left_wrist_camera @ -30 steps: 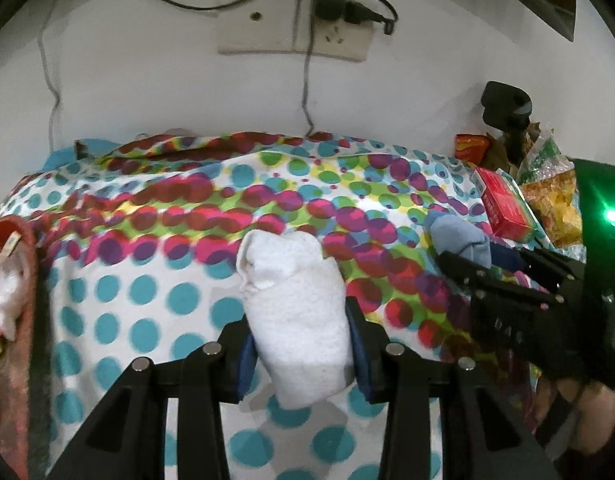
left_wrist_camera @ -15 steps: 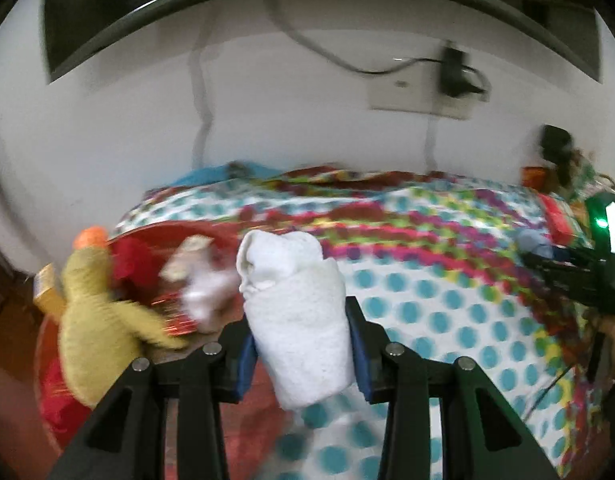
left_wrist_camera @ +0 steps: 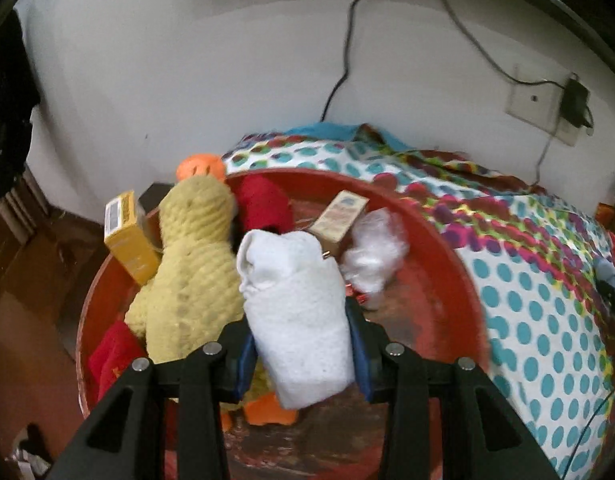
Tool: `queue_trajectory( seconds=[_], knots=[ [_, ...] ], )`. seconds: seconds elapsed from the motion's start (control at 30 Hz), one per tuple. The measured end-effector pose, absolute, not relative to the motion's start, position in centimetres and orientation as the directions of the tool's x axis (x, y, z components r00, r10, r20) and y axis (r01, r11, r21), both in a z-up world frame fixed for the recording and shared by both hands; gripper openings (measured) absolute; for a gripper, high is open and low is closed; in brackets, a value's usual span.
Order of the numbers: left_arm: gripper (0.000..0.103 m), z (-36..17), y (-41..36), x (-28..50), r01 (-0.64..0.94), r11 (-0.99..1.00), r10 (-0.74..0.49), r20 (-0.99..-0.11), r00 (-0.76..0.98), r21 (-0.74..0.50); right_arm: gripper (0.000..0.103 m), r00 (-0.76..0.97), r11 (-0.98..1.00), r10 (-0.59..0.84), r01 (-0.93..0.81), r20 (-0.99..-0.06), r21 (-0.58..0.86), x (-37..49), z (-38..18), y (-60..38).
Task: Organize objects
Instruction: 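Carry the white sock onto the red tray and open the left gripper, then carry the light blue sock onto the red tray and open the right gripper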
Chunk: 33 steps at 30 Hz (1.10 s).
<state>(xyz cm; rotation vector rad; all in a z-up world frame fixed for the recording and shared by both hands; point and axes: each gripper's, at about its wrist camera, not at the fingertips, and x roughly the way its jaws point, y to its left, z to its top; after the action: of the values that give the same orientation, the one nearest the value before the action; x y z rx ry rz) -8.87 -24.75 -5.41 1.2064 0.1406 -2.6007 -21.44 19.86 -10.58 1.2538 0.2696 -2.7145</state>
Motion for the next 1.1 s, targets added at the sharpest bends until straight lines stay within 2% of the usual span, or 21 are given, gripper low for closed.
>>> queue_trajectory(
  seconds=[0.4, 0.5, 0.6, 0.9, 1.1],
  knots=[
    [0.049, -4.9, -24.2, -9.3, 0.231, -0.973, -0.164, -0.767, -0.620, 0.021, 0.044, -0.640, -0.974, -0.024, 0.187, -0.768, -0.125, -21.7, -10.7, 20.0],
    [0.059, -3.6, -24.0, -8.4, 0.217, -0.973, -0.204, -0.739, -0.643, 0.079, 0.043, -0.642, -0.976, -0.034, 0.186, -0.766, -0.112, -21.7, -10.6, 20.0],
    [0.065, -2.5, -24.6, -7.3, 0.226, -0.972, -0.204, -0.733, -0.649, 0.071, 0.041, -0.643, -0.978, -0.042, 0.182, -0.765, -0.100, -21.7, -10.4, 20.2],
    [0.065, -1.7, -24.8, -3.0, 0.281, -0.952, -0.284, -0.701, -0.654, 0.124, 0.039, -0.666, -0.975, -0.063, 0.199, -0.743, -0.096, -21.5, -8.2, 18.7],
    [0.065, -2.6, -24.0, -1.3, 0.256, -0.964, -0.228, -0.718, -0.657, 0.073, 0.039, -0.665, -0.944, -0.187, 0.325, -0.723, -0.054, -20.1, -5.3, 13.2]
  ],
)
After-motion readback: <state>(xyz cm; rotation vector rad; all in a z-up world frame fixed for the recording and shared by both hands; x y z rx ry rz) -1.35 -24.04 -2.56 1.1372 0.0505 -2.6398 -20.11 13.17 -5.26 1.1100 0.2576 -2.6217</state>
